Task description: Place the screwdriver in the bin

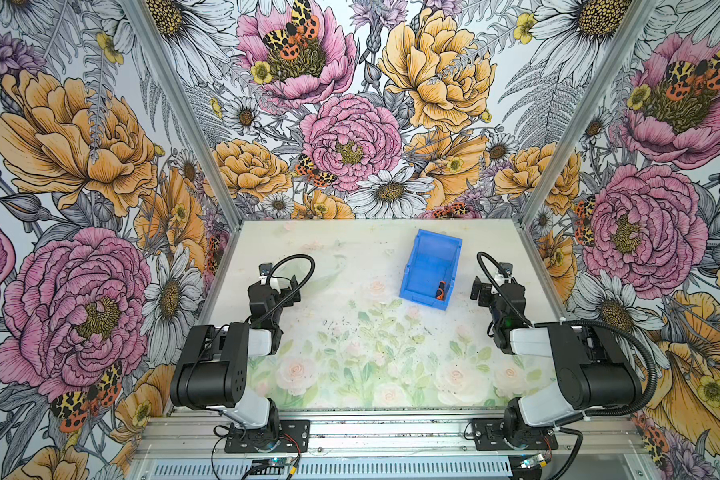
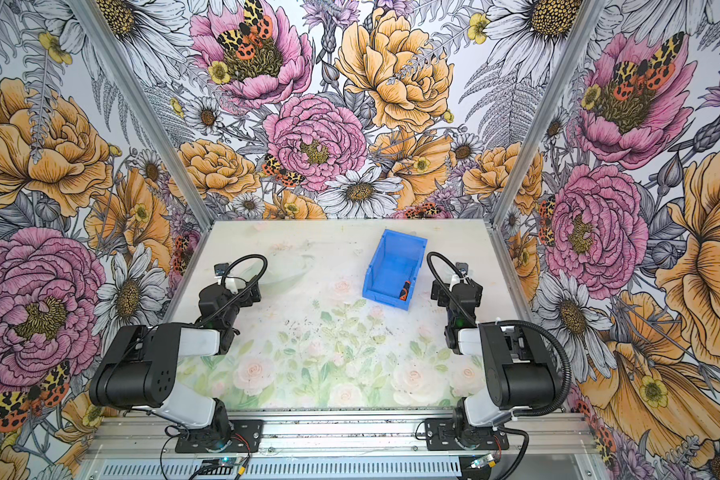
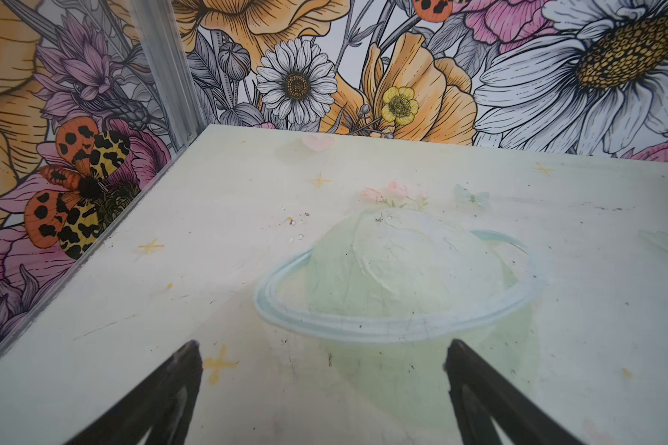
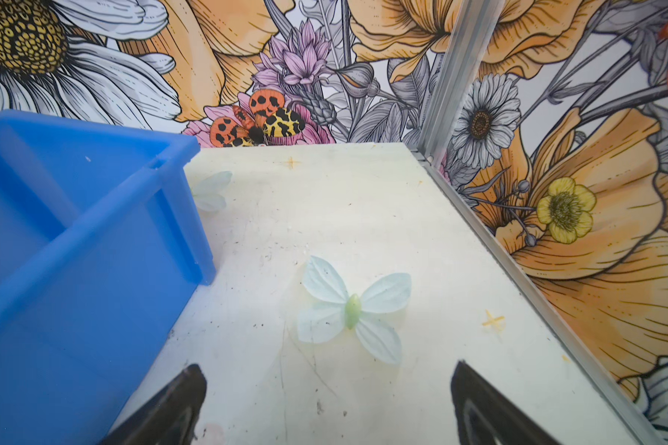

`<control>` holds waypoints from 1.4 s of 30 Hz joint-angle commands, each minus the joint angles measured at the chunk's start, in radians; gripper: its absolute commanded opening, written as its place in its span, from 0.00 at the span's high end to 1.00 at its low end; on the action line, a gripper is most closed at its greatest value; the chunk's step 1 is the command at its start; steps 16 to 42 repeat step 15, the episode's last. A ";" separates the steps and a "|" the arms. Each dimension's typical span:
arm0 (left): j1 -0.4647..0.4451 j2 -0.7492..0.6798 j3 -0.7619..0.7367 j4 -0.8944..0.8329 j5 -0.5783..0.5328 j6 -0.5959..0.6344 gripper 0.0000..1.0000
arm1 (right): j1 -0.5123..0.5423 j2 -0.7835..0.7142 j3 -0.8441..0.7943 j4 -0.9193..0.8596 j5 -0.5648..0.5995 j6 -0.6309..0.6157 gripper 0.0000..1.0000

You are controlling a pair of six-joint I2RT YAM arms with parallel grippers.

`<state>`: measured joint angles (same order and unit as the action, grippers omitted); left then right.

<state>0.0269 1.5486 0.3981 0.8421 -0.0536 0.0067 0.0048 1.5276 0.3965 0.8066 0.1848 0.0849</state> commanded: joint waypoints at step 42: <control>-0.044 0.000 -0.019 0.089 -0.084 0.015 0.01 | -0.009 0.007 -0.004 0.056 -0.020 0.005 0.00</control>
